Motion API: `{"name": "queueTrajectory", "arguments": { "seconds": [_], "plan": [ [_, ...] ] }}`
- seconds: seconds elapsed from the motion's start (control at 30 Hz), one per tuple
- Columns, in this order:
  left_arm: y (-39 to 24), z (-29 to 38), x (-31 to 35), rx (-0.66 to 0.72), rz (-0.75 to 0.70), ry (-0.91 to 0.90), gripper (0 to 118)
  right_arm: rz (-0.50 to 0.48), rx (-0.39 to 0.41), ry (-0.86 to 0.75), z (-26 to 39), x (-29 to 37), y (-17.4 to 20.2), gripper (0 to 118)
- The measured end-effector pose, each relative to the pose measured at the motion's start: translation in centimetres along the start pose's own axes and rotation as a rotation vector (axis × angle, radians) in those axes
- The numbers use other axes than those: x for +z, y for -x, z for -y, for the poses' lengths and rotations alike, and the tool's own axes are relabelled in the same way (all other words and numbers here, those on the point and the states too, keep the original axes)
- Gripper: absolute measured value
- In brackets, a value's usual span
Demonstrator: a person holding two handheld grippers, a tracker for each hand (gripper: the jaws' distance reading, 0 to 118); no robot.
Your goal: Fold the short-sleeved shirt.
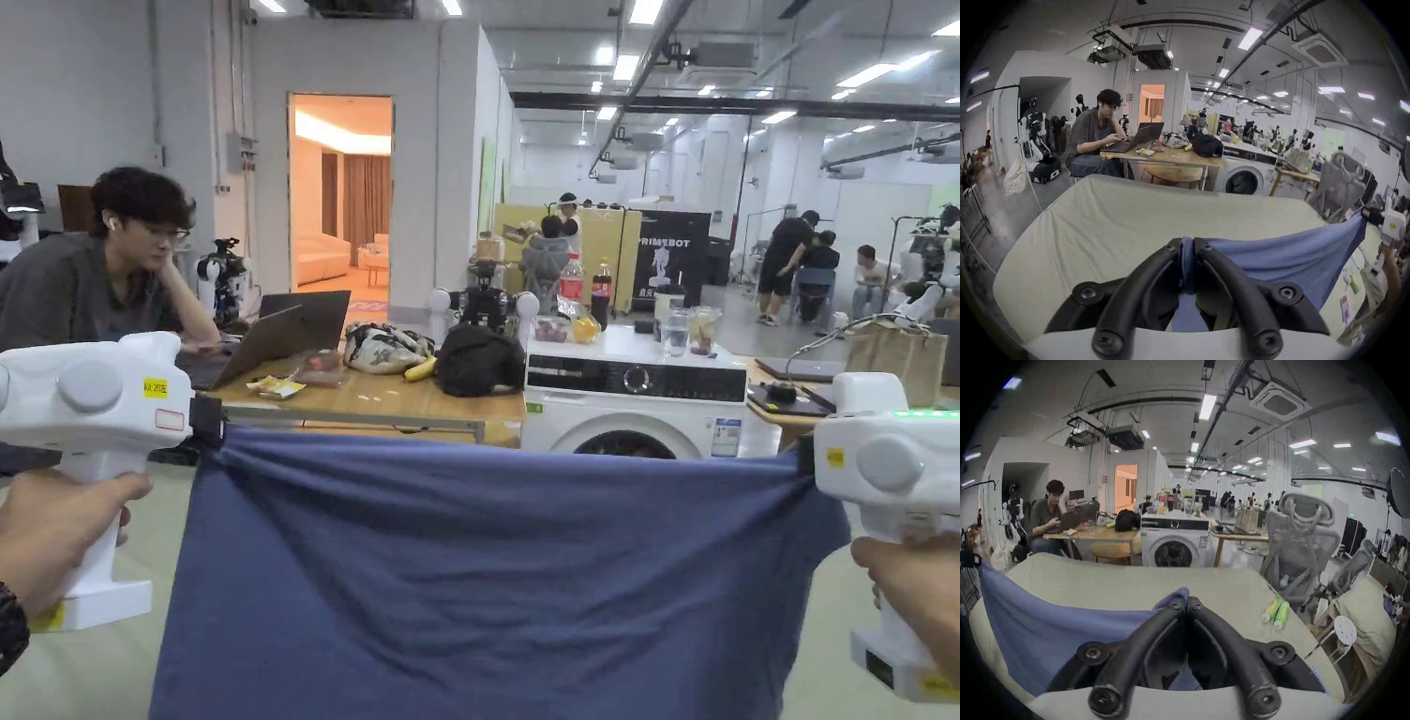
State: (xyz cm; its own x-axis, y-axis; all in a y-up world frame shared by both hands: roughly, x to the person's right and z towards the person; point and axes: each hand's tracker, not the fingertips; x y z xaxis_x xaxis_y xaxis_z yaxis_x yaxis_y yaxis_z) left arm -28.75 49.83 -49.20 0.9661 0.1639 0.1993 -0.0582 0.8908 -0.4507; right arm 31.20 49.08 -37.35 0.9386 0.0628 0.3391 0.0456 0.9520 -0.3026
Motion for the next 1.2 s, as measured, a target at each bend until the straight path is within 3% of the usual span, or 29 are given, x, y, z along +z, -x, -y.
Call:
{"name": "queueTrajectory", "arguments": {
  "seconds": [0.47,0.73,0.93,1.2],
  "plan": [
    [-2.4,-12.6,-0.9,-0.142,-0.069,-0.128,3,0.034,0.008,-0.14,-12.0,-2.3,1.9,0],
    [-3.2,-17.5,-0.3,-0.13,-0.067,-0.218,3,0.057,-0.018,-0.239,-17.5,-1.6,1.8,0],
    [-3.3,-15.8,-1.1,-0.158,-0.077,-0.207,3,0.067,0.003,-0.229,-15.6,-1.9,2.2,0],
    [-0.9,-6.5,-4.1,-0.118,-0.059,-0.08,3,0.062,0.039,-0.105,-5.8,-3.0,2.8,0]
  ]
}}
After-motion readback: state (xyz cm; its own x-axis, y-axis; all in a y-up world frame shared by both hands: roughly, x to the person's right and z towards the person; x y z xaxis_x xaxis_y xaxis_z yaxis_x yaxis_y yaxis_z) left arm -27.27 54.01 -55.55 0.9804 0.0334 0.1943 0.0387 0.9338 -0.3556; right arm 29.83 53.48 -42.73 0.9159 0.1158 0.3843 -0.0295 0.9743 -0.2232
